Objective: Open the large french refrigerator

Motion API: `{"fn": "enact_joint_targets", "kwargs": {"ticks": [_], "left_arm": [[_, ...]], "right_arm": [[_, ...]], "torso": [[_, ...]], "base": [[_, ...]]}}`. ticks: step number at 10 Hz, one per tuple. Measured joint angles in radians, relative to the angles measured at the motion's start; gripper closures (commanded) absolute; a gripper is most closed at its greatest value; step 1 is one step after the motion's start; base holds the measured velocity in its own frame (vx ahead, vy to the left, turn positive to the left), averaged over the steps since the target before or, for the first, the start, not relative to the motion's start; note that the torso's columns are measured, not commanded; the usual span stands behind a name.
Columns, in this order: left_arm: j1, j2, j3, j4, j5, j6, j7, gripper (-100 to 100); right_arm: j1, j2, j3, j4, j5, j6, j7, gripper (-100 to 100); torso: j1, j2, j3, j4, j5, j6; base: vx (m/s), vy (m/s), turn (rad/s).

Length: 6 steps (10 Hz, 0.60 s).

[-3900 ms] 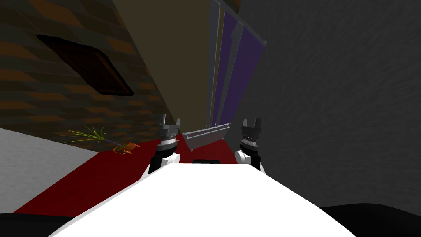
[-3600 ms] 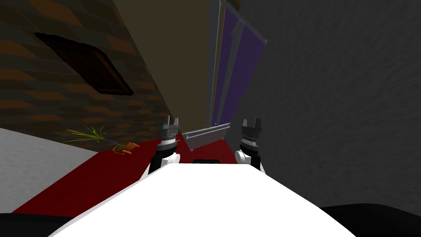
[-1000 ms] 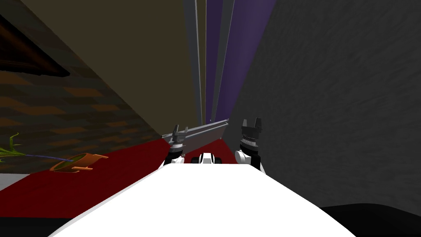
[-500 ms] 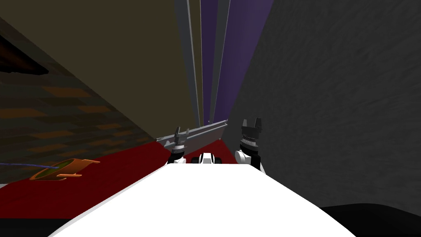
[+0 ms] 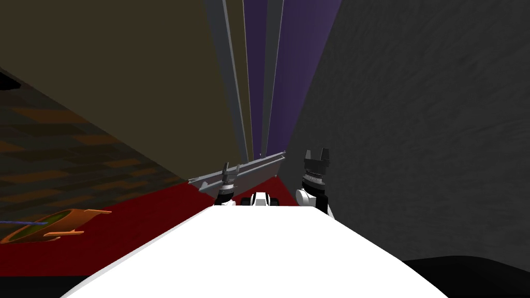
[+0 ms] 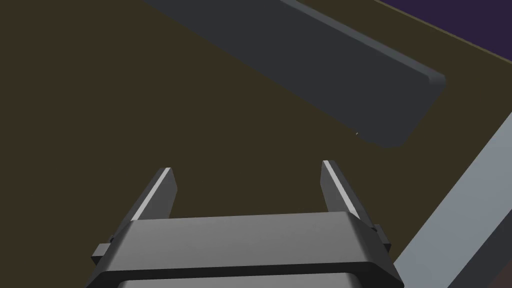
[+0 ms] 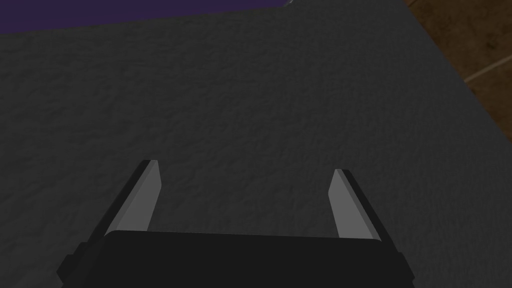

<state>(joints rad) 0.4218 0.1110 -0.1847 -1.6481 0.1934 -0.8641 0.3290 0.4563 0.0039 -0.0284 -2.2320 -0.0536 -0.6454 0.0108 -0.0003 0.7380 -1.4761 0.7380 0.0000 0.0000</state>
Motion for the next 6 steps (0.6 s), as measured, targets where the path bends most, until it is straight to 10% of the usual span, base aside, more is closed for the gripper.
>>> {"fn": "enact_joint_targets", "kwargs": {"ticks": [6], "left_arm": [[-0.02, 0.015, -0.017, 0.122, 0.035, -0.073, 0.052, -100]], "right_arm": [[0.0, 0.0, 0.0, 0.0, 0.0, 0.0, 0.0, 0]], "torso": [[-0.003, -0.017, -0.009, -0.007, 0.002, 0.009]], "base": [[0.059, -0.025, -0.022]]}}
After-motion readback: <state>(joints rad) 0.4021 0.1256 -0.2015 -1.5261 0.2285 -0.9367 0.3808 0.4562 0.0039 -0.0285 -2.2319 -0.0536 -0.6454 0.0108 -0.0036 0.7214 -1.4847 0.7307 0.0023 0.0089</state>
